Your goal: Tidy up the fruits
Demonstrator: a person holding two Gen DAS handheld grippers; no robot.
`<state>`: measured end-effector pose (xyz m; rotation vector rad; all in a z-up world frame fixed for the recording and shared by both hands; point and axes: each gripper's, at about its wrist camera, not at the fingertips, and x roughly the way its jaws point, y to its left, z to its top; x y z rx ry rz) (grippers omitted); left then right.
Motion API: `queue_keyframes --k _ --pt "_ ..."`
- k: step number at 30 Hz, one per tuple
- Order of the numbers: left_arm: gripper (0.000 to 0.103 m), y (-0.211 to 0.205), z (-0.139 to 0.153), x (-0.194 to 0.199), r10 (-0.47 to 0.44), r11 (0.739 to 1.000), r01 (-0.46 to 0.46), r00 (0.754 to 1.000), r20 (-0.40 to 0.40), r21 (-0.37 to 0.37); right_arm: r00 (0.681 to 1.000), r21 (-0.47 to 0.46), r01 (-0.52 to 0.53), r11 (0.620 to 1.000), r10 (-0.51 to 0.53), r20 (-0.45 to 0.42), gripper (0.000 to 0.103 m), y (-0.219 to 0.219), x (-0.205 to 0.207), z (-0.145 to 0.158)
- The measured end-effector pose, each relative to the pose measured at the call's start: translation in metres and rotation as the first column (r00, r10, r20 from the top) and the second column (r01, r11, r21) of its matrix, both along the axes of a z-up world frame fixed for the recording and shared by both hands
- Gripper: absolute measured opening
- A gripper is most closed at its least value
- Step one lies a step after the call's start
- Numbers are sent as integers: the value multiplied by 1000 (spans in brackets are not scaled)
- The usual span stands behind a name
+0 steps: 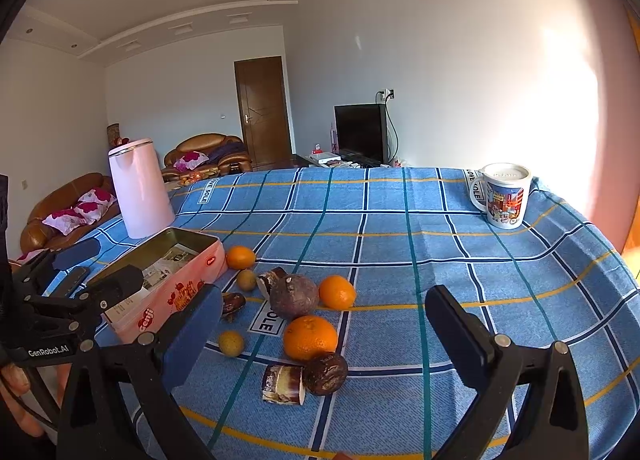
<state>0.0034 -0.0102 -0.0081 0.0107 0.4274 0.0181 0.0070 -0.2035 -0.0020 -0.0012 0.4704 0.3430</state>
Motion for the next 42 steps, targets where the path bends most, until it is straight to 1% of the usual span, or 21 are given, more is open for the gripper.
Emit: queue_keyframes --k 35,42 --pt "103 0 -5 0 -2 1000 2 1000 -14 3 1000 6 -3 1000 3 -27 102 0 1 -11" --pt "103 -1 -9 3 -2 1000 3 1000 -28 9 999 2 5 1000 -5 -36 102 -1 2 -15"
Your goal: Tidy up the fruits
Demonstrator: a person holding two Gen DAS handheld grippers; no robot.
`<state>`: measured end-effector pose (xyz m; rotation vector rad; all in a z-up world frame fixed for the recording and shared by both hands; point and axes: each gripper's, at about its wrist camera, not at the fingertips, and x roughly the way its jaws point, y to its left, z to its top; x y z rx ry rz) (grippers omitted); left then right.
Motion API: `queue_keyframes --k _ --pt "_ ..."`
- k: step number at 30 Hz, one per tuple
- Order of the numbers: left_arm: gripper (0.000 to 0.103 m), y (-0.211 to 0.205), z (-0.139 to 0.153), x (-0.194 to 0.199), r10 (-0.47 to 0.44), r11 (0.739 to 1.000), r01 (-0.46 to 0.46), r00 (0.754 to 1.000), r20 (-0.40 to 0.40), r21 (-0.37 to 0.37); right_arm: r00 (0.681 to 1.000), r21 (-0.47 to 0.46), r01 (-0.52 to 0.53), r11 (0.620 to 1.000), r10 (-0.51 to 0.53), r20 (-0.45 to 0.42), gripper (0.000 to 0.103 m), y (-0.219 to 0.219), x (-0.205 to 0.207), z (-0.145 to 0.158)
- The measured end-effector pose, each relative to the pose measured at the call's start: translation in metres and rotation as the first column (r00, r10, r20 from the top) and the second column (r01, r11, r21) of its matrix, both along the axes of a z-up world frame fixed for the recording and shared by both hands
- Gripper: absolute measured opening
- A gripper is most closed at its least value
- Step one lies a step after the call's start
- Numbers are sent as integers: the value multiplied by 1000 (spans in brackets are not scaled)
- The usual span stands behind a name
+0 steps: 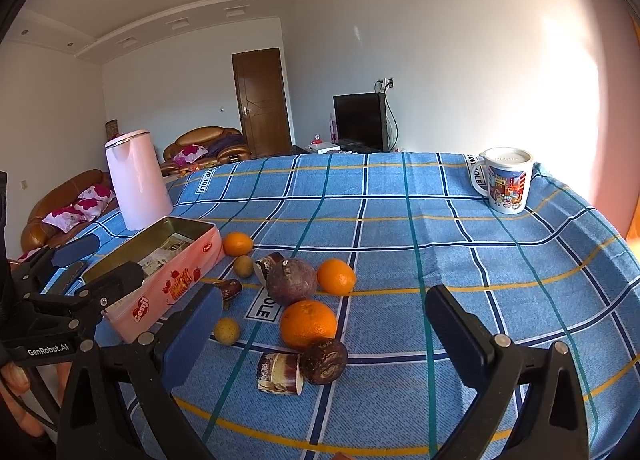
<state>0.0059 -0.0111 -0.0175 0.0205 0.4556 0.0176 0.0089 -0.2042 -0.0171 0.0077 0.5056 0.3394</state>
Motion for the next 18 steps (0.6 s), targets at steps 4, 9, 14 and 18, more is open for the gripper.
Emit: queue_keyframes --k 4,9,14,18 --pt "103 -3 -3 2 -5 1000 5 1000 -10 9 1000 -1 6 1000 -6 -12 102 -2 3 -3" --pt "103 -6 -7 4 -13 1000 14 1000 -22 17 999 -10 20 1000 -20 -28 102 -3 8 -8" --pt "103 -11 -13 9 -19 1000 20 999 -39 23 999 -23 26 999 -27 -43 102 -3 11 -13" --pt "103 -16 -18 13 -25 999 27 998 -54 31 998 -27 32 999 -33 -54 102 -4 14 -17"
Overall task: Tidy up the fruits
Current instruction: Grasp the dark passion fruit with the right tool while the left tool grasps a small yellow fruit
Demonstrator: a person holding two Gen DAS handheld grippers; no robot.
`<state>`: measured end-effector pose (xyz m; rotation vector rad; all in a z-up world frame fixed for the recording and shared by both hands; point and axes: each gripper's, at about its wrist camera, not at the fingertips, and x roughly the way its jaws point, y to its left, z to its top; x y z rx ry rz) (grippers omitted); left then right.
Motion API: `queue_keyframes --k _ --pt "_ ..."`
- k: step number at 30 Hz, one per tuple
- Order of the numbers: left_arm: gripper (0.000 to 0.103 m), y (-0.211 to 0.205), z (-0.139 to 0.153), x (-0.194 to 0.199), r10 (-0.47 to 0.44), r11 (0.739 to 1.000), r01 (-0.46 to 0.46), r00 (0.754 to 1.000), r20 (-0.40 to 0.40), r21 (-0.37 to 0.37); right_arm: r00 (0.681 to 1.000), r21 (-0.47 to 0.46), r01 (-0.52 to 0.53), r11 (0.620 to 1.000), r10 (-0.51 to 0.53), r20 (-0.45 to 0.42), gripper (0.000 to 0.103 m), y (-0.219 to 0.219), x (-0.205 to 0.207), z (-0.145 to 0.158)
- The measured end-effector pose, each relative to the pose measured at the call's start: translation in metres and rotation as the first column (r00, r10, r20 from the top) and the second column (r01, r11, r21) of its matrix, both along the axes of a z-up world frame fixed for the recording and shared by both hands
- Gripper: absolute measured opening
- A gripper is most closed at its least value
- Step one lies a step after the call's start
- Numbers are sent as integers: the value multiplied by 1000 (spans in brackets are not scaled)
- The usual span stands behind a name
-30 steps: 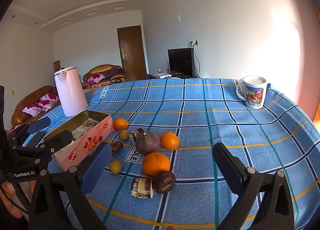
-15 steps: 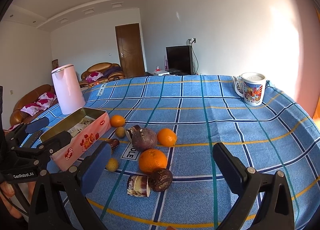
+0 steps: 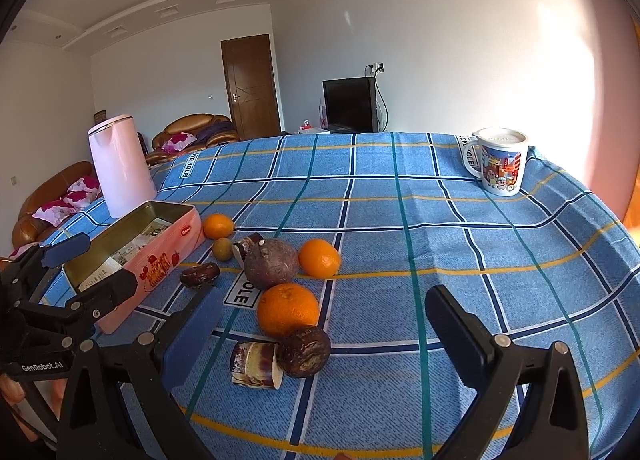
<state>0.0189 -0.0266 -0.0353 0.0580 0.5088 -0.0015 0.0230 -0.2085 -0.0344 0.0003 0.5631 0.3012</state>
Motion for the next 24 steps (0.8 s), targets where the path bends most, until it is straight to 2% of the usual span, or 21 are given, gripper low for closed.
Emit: queue_keyframes --k 9,11,16,22,24 --pt "103 -9 -13 11 -13 1000 13 999 -42 12 1000 7 -5 1000 5 -30 99 -3 6 -10" --pt "103 -10 -16 14 -19 1000 19 998 -56 6 999 13 -11 1000 12 -41 95 -3 8 -12" --pt "100 -15 -24 21 -52 999 52 994 -92 -2 991 68 -25 997 33 -128 75 -11 19 -25" --pt "82 -25 -33 32 -115 993 115 982 -151 -13 979 112 -43 993 64 -196 64 -12 26 -36" --pt "81 -29 -35 34 -131 991 133 976 -173 -3 975 125 -60 990 85 -205 62 -10 26 -39"
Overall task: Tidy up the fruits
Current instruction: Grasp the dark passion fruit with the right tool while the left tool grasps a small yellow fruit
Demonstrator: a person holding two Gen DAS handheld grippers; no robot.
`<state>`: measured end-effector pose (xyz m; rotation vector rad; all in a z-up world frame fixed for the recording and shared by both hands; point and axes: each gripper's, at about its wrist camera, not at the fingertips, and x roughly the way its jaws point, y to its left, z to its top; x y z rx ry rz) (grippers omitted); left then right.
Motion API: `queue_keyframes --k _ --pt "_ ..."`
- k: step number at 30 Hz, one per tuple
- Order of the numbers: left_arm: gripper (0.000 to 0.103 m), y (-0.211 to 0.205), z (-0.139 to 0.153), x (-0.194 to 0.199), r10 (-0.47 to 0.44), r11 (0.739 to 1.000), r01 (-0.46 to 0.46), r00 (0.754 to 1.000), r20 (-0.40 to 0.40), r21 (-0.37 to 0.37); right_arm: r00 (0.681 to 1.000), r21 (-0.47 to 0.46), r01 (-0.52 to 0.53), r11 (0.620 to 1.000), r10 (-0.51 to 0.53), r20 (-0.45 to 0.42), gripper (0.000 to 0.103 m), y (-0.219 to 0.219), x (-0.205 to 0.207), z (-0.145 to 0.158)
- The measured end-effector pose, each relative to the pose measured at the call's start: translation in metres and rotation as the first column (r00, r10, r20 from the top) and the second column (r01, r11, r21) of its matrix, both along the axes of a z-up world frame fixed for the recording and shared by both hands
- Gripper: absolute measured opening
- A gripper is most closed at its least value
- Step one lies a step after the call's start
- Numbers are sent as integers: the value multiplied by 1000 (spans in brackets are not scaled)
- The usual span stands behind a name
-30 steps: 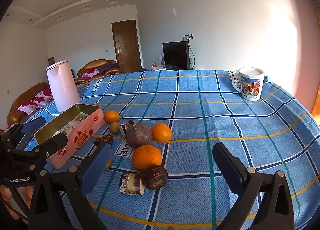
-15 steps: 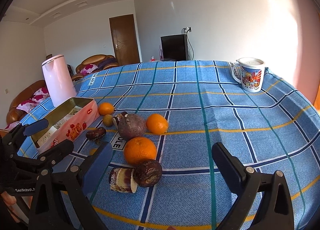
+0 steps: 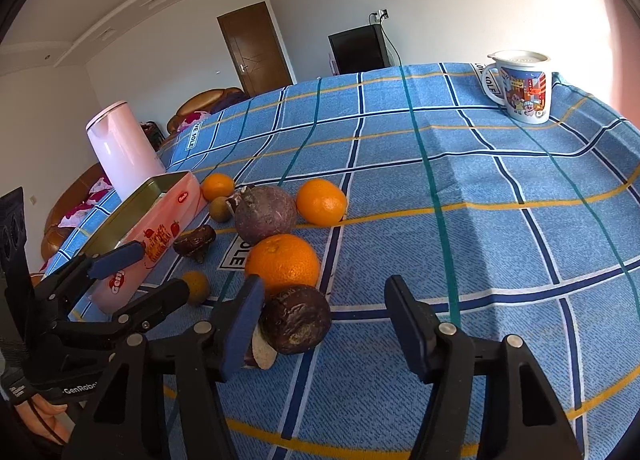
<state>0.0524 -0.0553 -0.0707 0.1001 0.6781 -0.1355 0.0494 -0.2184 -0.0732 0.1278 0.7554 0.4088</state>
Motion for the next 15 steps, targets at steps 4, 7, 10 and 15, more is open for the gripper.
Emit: queue_keyframes --k 4,7,10,15 --pt "66 -4 -5 7 -27 1000 28 998 -50 10 1000 13 -15 1000 15 -11 58 1 0 -2" --pt "55 -6 -9 13 -51 999 52 994 -95 3 999 50 -26 998 27 -23 52 -4 2 -4" --pt "33 -4 -12 18 -58 998 56 991 -123 -19 998 97 -38 995 42 -45 49 -8 4 -6" --pt "29 -5 -11 14 -77 997 75 991 -111 -24 997 118 -68 991 72 -37 37 -6 2 -5"
